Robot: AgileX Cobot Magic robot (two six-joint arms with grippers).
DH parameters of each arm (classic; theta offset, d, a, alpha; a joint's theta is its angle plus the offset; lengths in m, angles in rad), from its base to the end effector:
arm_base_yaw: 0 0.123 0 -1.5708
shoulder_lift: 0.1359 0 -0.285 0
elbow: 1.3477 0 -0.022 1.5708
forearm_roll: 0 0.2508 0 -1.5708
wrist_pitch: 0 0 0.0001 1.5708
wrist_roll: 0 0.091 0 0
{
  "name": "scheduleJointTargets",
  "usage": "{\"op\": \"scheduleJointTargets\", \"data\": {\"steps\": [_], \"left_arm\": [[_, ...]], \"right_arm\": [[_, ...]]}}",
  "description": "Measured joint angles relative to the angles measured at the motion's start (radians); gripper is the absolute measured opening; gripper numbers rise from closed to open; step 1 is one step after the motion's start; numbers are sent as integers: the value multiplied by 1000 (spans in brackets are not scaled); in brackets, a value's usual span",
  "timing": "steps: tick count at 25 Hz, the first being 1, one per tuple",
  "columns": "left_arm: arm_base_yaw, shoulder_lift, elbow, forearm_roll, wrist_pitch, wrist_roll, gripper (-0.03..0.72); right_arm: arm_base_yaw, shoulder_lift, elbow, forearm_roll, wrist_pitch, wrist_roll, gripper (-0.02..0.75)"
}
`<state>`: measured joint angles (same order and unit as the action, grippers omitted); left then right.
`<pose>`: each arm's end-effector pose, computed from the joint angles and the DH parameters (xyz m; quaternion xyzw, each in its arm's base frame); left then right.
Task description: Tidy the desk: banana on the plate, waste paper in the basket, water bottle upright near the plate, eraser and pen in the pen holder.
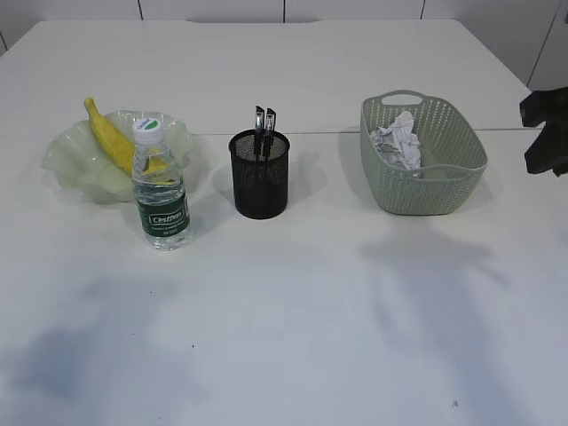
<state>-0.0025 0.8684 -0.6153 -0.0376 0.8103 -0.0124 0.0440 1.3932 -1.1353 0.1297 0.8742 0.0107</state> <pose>0.1489 -0.0029 0.2684 -0.0131 0.9559 -0.0190 0.2928 0.2840 0.0215 0.3087 0.0112 0.9639 0.0659 0.2577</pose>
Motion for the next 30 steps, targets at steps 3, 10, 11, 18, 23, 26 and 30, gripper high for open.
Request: {"op": "scheduleJointTargets", "data": {"steps": [3,10,11,18,23,26,30], "left_arm": [[0,-91,0,8,45,-12,436],[0,-325,1,26,158,-18,455],[0,-356,1,26,166,-19,455],[0,-526,1,8,316,-19,456],[0,-668,1,-6,427,-19,456],[0,-750,1,-13,445,-20,456],[0,-850,1,-46,456,-20,455]], "right_arm": [[0,-22,0,-29,50,2,298],[0,-147,32,-54,116,8,361],[0,-177,45,-54,121,13,361],[0,-428,194,-54,170,82,361],[0,-640,264,-96,240,85,361],[0,-782,294,-137,281,87,361],[0,-911,340,-147,319,87,361]]}}
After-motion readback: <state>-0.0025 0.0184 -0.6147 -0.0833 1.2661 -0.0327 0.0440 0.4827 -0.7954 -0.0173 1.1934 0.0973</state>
